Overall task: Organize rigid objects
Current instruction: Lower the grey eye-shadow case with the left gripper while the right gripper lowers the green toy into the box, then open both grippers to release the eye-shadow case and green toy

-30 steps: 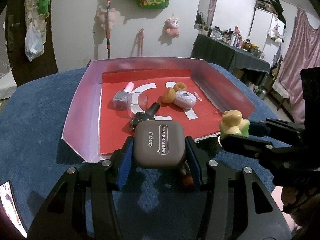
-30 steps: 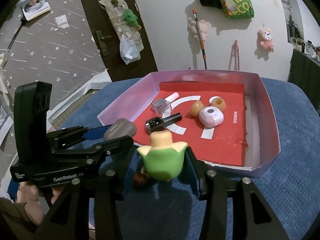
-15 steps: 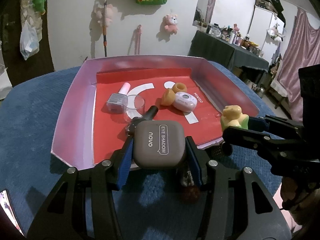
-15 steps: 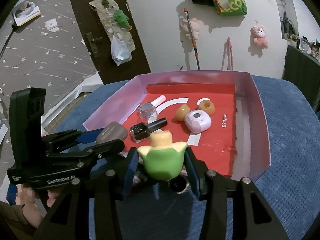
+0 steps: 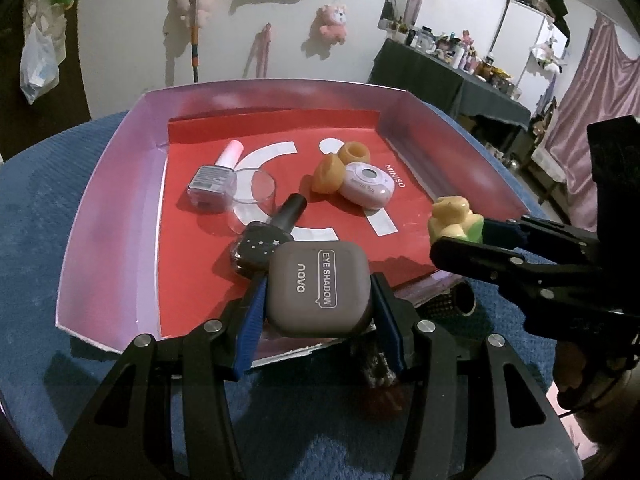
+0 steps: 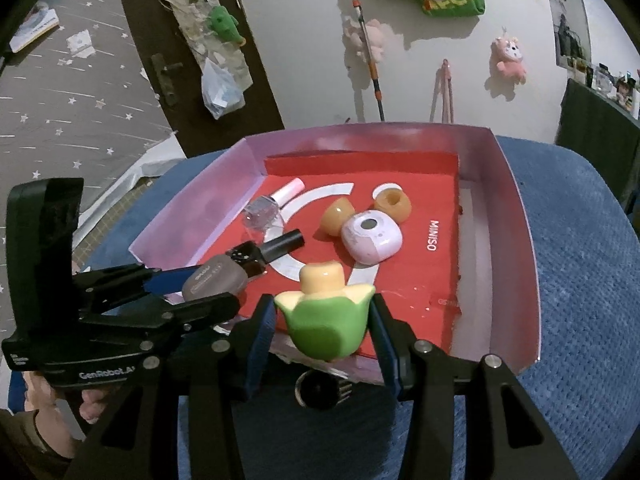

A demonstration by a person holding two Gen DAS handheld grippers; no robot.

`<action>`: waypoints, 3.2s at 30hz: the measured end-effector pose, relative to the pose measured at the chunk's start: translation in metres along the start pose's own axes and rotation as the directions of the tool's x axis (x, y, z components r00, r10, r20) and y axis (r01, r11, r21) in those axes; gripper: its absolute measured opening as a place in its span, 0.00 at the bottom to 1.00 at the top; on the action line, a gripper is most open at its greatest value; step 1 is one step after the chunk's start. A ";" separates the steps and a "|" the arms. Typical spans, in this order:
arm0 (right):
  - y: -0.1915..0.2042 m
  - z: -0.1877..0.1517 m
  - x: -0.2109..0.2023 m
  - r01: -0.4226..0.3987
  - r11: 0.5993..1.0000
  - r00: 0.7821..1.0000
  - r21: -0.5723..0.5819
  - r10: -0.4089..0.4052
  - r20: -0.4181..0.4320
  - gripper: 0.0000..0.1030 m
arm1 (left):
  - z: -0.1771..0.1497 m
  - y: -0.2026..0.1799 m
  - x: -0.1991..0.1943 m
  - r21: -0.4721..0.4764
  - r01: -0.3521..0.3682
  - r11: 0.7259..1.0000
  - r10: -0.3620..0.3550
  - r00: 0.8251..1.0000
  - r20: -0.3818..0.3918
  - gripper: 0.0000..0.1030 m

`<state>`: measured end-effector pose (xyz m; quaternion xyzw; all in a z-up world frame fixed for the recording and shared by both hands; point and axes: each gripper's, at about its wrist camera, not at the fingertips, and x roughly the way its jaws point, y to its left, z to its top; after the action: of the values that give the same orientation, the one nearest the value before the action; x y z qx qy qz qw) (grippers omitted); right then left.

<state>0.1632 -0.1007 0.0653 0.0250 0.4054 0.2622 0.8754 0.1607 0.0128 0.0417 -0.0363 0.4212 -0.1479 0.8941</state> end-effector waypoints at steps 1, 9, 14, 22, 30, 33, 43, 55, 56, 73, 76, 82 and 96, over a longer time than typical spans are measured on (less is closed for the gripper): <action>-0.001 0.000 0.002 -0.002 1.000 1.000 0.003 0.002 -0.008 0.48 | 0.000 0.000 0.001 0.001 0.001 1.000 -0.001 1.000 -0.004 0.47; -0.010 0.001 0.022 -0.009 0.999 0.998 0.030 0.011 -0.065 0.48 | 0.005 0.001 0.013 0.002 -0.005 1.000 0.005 1.000 -0.025 0.47; -0.010 0.002 0.030 0.001 1.000 0.997 0.024 0.001 -0.080 0.48 | 0.009 0.005 0.015 -0.002 -0.022 1.000 0.022 1.000 -0.017 0.47; -0.010 0.004 0.042 0.015 1.000 0.995 0.026 -0.013 -0.095 0.48 | 0.020 0.017 0.019 -0.023 -0.079 0.997 0.079 0.997 0.003 0.47; -0.012 0.007 0.046 0.040 0.999 0.995 0.020 -0.038 -0.089 0.48 | 0.026 0.032 0.022 -0.064 -0.100 0.993 0.101 0.995 0.006 0.47; -0.012 0.007 0.046 0.040 0.999 0.995 0.022 -0.038 -0.089 0.48 | 0.023 0.029 0.015 -0.063 -0.057 0.996 0.058 0.998 0.014 0.47; -0.013 0.008 0.043 0.038 0.999 0.995 0.024 -0.035 -0.089 0.48 | 0.014 -0.001 0.022 0.011 0.126 0.992 -0.124 0.988 -0.091 0.47; -0.012 0.008 0.046 0.040 0.999 0.995 0.021 -0.038 -0.092 0.48 | 0.020 0.027 0.038 -0.050 0.003 0.999 -0.007 0.997 -0.074 0.47; -0.012 0.008 0.047 0.041 0.999 0.995 0.022 -0.039 -0.092 0.48 | 0.021 0.028 0.038 -0.052 0.000 0.999 -0.003 0.997 -0.071 0.47; -0.011 0.014 0.056 0.106 0.994 0.993 -0.012 -0.107 -0.056 0.48 | 0.024 0.026 0.045 -0.022 -0.127 0.992 0.126 0.991 -0.044 0.47; -0.011 0.013 0.056 0.107 0.994 0.993 -0.012 -0.107 -0.055 0.48 | 0.024 0.026 0.045 -0.025 -0.124 0.992 0.123 0.991 -0.047 0.47; -0.010 0.013 0.057 0.107 0.994 0.993 -0.008 -0.108 -0.054 0.48 | 0.024 0.026 0.045 -0.026 -0.124 0.992 0.123 0.991 -0.046 0.47; -0.013 0.014 0.058 0.099 0.995 0.994 0.007 -0.099 -0.049 0.48 | 0.026 0.025 0.044 -0.016 -0.140 0.990 0.139 0.989 -0.043 0.47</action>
<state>0.2097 -0.0815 0.0308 0.0024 0.4287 0.2173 0.8769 0.2127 0.0224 0.0204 -0.0120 0.4424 -0.0816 0.8930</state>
